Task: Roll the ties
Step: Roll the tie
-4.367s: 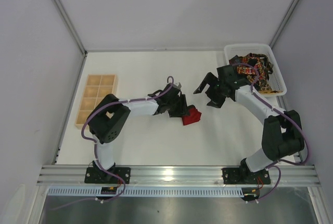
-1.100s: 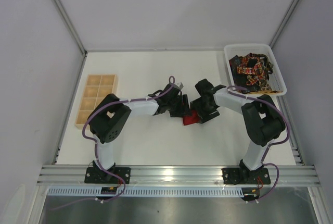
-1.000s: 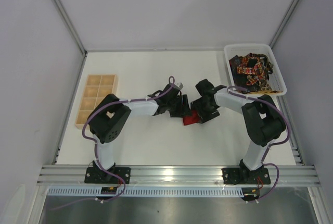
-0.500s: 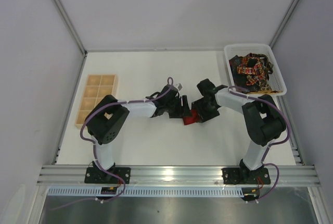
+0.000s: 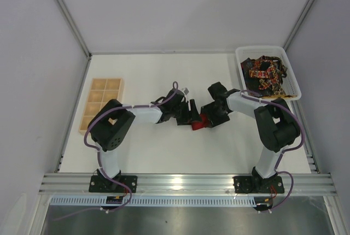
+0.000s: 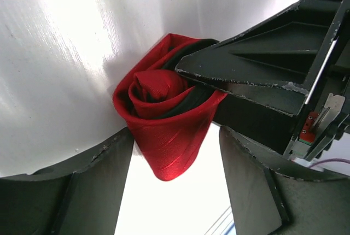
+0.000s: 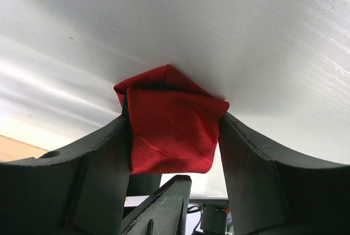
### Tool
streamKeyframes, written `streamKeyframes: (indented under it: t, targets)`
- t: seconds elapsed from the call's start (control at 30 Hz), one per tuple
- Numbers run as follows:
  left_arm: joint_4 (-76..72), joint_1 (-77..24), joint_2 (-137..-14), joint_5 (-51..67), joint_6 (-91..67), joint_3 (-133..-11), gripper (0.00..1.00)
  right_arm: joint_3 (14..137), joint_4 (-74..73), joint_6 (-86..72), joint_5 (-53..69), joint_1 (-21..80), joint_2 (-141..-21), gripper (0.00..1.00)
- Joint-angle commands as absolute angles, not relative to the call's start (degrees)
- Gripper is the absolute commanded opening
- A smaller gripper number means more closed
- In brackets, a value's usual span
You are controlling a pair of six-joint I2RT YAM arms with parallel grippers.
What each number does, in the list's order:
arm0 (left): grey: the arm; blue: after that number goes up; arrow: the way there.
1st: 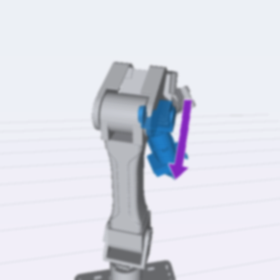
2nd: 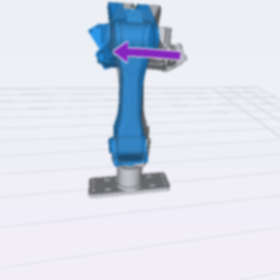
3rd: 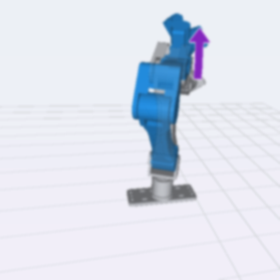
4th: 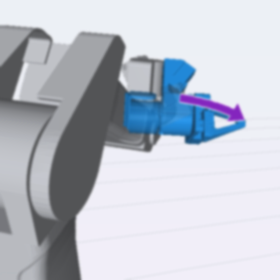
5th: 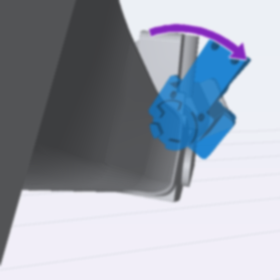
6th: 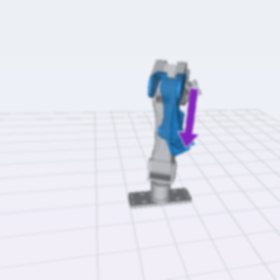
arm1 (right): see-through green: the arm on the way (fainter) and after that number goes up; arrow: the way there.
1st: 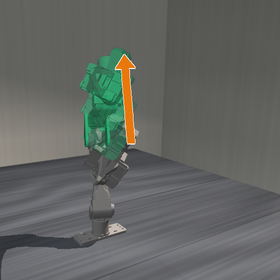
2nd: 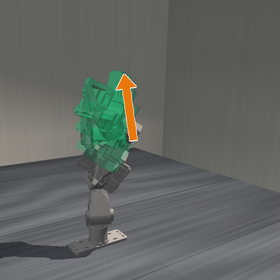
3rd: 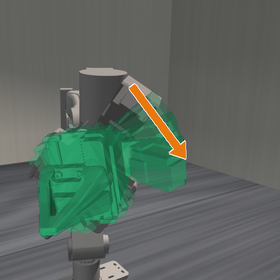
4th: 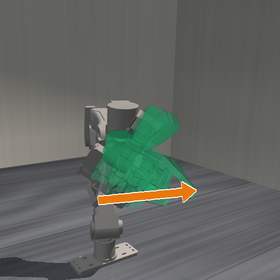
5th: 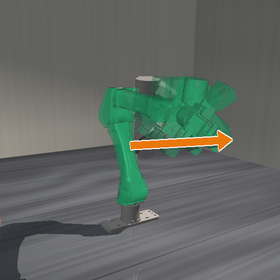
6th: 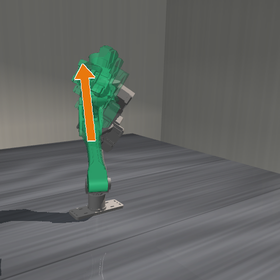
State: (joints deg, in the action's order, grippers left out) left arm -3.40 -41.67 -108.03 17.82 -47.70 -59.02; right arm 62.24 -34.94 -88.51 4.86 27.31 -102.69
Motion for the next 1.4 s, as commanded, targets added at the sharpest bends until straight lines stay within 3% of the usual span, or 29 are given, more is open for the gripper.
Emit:
streamKeyframes:
  t: [0.0, 0.27, 0.77, 0.97, 1.37]
  targets:
    - [0.18, -40.96, -111.44, 19.94, -50.62, -55.73, 0.70, 60.64, -34.37, -88.07, 3.08, 27.07, -105.21, 0.64]
    - [-13.53, -39.20, -112.06, 24.17, -58.62, -47.47, 0.68, 60.64, -33.93, -87.72, 3.69, 26.89, -105.12, 0.64]
    - [-22.14, -38.94, -114.87, 20.22, -60.91, -42.63, 0.66, 59.77, -32.78, -87.71, 5.01, 26.89, -106.00, 0.64]
    - [-22.77, -37.71, -115.23, 19.43, -61.08, -40.52, 0.66, 59.59, -32.52, -87.63, 4.92, 26.81, -105.91, 0.64]
    - [-9.14, -36.83, -111.00, 13.97, -56.43, -43.59, 0.69, 59.68, -32.25, -87.10, 5.19, 26.54, -106.17, 0.64]
